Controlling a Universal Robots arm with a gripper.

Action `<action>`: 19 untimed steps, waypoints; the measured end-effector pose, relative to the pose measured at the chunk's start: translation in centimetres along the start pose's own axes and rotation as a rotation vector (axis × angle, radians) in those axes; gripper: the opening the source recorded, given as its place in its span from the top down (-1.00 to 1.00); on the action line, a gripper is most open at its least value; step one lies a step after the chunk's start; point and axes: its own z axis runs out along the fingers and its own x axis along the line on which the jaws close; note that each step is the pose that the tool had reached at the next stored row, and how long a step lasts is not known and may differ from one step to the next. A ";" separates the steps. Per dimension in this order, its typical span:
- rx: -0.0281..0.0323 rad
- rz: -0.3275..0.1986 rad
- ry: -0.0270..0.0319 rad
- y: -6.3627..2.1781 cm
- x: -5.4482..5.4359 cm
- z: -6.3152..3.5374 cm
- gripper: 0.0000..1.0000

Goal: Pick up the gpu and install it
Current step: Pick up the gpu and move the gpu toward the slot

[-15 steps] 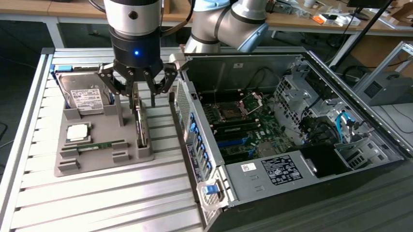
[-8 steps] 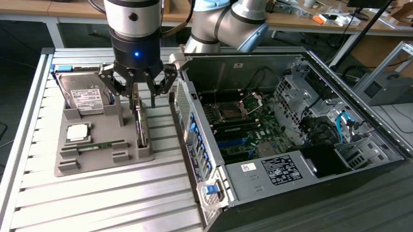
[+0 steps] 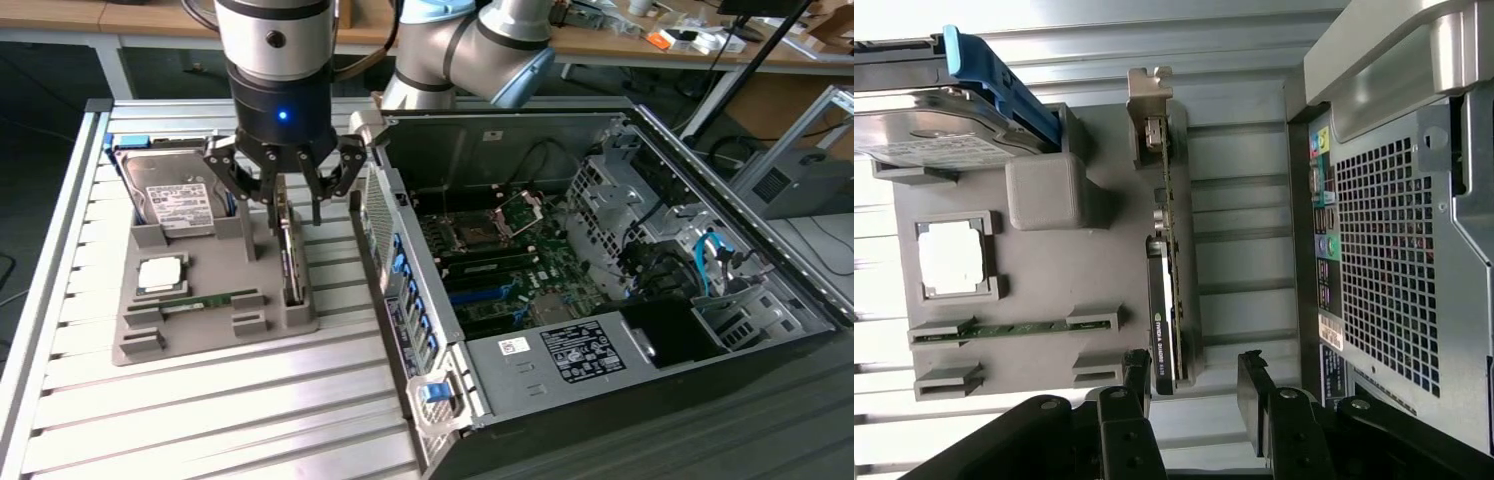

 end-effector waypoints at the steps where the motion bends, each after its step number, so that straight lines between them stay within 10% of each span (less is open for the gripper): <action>1: 0.0000 0.000 0.0000 0.00 0.0 0.03 0.04; 19: 0.0000 0.000 0.0000 -0.01 0.0 0.56 0.04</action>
